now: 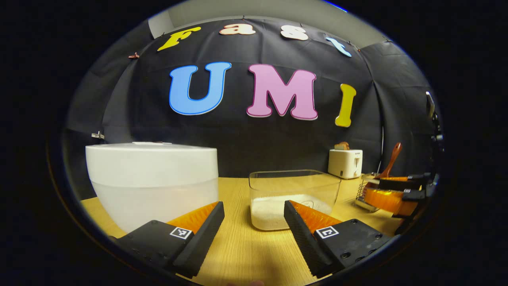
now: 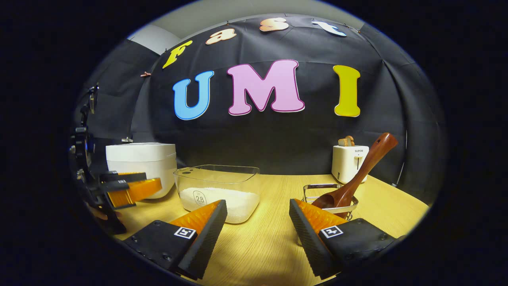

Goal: Close the left gripper, press the button to open the rice cooker; take a wooden spoon from the chopstick holder with the right hand, scoop a spoonful of rice and pour it into the rice cooker, then put the wooden spoon back into the chopstick holder.

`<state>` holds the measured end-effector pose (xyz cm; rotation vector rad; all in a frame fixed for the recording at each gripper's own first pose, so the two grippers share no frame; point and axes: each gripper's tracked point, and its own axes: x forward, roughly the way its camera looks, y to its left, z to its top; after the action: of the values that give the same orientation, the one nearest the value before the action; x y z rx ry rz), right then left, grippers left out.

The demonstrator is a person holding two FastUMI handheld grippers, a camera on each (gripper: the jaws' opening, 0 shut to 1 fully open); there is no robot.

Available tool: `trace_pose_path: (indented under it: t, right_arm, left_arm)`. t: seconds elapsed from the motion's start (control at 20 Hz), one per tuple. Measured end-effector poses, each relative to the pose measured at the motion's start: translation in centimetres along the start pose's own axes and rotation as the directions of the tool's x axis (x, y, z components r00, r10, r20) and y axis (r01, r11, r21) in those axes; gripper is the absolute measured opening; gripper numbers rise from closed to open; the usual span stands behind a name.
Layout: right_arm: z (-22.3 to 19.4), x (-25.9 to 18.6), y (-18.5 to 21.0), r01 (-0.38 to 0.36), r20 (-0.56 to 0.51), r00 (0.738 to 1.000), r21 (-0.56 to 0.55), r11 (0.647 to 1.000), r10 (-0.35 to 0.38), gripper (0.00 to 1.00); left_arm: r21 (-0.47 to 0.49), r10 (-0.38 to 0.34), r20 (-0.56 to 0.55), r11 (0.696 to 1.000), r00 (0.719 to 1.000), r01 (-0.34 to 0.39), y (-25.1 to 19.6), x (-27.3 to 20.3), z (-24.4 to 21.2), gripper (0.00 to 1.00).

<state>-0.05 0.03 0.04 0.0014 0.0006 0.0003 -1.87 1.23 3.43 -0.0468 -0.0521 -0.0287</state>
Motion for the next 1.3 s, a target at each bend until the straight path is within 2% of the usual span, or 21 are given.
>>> trace_pose_path:
  t: [0.15,0.2,0.25,0.35,0.4,0.45,0.6,0.75,1.0,1.3]
  right_arm:
    - [0.0,0.0,0.3,-0.015,-0.001,1.000,0.001,1.000,0.015,0.97]
    - [0.0,0.0,0.2,-0.015,-0.001,1.000,0.001,1.000,0.015,0.98]
    - [0.0,0.1,0.2,-0.015,-0.001,1.000,0.001,1.000,0.015,0.98]
    - [0.0,0.1,0.2,-0.015,-0.001,1.000,0.001,1.000,0.015,0.98]
    - [0.0,0.1,0.2,-0.015,-0.001,1.000,0.001,1.000,0.015,0.98]
    - [0.0,0.1,0.2,-0.015,-0.001,1.000,0.001,1.000,0.015,0.98]
    - [0.0,0.1,0.2,-0.015,-0.001,1.000,0.001,1.000,0.015,0.98]
    - [0.0,0.0,0.3,-0.015,-0.002,1.000,0.001,1.000,0.015,0.98]
    - [0.0,0.0,0.2,-0.014,-0.002,1.000,0.001,1.000,0.014,0.98]
    - [0.0,0.0,0.3,-0.015,-0.002,1.000,0.001,1.000,0.015,0.98]
  left_arm:
    - [-0.016,0.097,0.138,0.995,0.986,-0.095,5.2,-1.3,7.3,0.96]
    - [-0.021,0.082,0.181,0.997,0.980,-0.079,6.2,-1.4,9.4,0.95]
    - [-0.019,0.110,0.204,0.994,0.973,-0.109,7.3,-2.2,11.1,0.83]
    - [0.010,0.160,0.179,0.986,0.971,-0.164,10.2,-2.5,12.6,0.60]
    - [0.015,0.163,0.170,0.986,0.972,-0.168,11.1,-2.7,13.6,0.38]
    - [0.006,0.150,0.171,0.988,0.974,-0.153,11.3,-2.6,14.7,0.22]
    - [-0.057,0.149,0.079,0.988,0.986,-0.145,14.1,-1.1,15.5,0.05]
    - [-0.090,0.088,-0.059,0.992,0.994,-0.093,14.1,0.7,13.9,0.05]
    - [-0.049,0.078,-0.256,0.994,0.963,-0.093,14.6,3.2,9.9,0.05]
    - [0.016,0.125,-0.329,0.992,0.936,-0.127,15.6,4.6,8.0,0.05]
